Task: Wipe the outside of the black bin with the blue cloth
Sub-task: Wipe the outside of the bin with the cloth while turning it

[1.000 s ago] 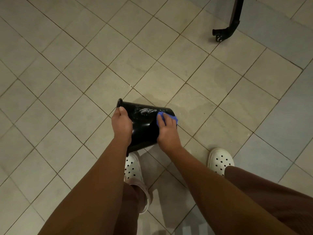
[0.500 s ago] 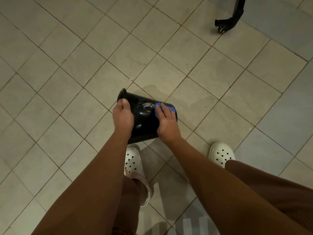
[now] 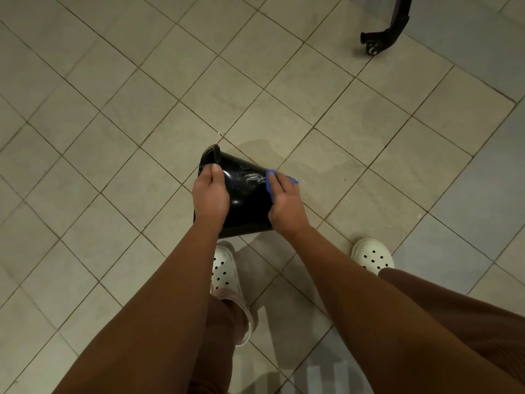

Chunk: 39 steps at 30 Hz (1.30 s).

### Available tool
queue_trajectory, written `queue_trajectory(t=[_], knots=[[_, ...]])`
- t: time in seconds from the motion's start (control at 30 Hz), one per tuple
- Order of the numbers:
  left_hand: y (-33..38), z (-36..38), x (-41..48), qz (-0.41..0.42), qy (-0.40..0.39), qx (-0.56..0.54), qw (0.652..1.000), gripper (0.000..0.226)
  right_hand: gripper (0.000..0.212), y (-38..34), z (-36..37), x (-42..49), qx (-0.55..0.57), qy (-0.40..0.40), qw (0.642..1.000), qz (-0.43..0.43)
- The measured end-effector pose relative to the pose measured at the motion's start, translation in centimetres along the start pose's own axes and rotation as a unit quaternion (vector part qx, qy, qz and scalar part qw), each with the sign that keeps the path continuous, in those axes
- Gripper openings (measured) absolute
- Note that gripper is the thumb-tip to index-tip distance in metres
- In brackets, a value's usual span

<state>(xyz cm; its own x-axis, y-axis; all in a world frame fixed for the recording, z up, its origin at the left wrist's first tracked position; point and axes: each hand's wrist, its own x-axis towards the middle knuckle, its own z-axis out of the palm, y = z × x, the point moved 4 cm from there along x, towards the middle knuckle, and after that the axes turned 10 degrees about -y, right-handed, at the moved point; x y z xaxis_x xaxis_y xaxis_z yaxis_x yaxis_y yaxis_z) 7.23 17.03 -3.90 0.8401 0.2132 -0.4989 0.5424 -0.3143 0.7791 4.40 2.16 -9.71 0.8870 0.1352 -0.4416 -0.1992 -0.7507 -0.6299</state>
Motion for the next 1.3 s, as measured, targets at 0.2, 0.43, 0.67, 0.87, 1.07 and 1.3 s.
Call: queue_trajectory(t=[0.2, 0.43, 0.67, 0.87, 1.07, 1.3], knots=[[0.3, 0.2, 0.0, 0.019, 0.000, 0.037, 0.999, 0.035, 0.078, 1.1, 0.3, -1.1, 0.022, -0.012, 0.993, 0.115], [0.3, 0.3, 0.1, 0.023, -0.014, 0.032, 0.999, 0.034, 0.071, -2.0, 0.8, -1.7, -0.008, 0.033, 0.999, -0.027], [0.7, 0.7, -0.2, 0.051, -0.010, 0.070, 0.996, 0.031, 0.081, 2.0, 0.1, -0.2, 0.011, -0.029, 0.994, 0.104], [0.6, 0.6, 0.1, 0.027, -0.017, 0.065, 0.997, 0.030, 0.075, -1.6, 2.6, -3.2, -0.005, 0.040, 0.998, 0.049], [0.5, 0.4, -0.1, 0.016, -0.011, 0.047, 0.999, 0.033, 0.076, -1.9, 0.2, -1.0, -0.031, 0.013, 0.999, -0.027], [0.7, 0.4, -0.3, -0.001, -0.004, 0.022, 1.000, 0.031, 0.079, -1.6, 1.2, -2.0, -0.014, 0.000, 0.996, 0.088]])
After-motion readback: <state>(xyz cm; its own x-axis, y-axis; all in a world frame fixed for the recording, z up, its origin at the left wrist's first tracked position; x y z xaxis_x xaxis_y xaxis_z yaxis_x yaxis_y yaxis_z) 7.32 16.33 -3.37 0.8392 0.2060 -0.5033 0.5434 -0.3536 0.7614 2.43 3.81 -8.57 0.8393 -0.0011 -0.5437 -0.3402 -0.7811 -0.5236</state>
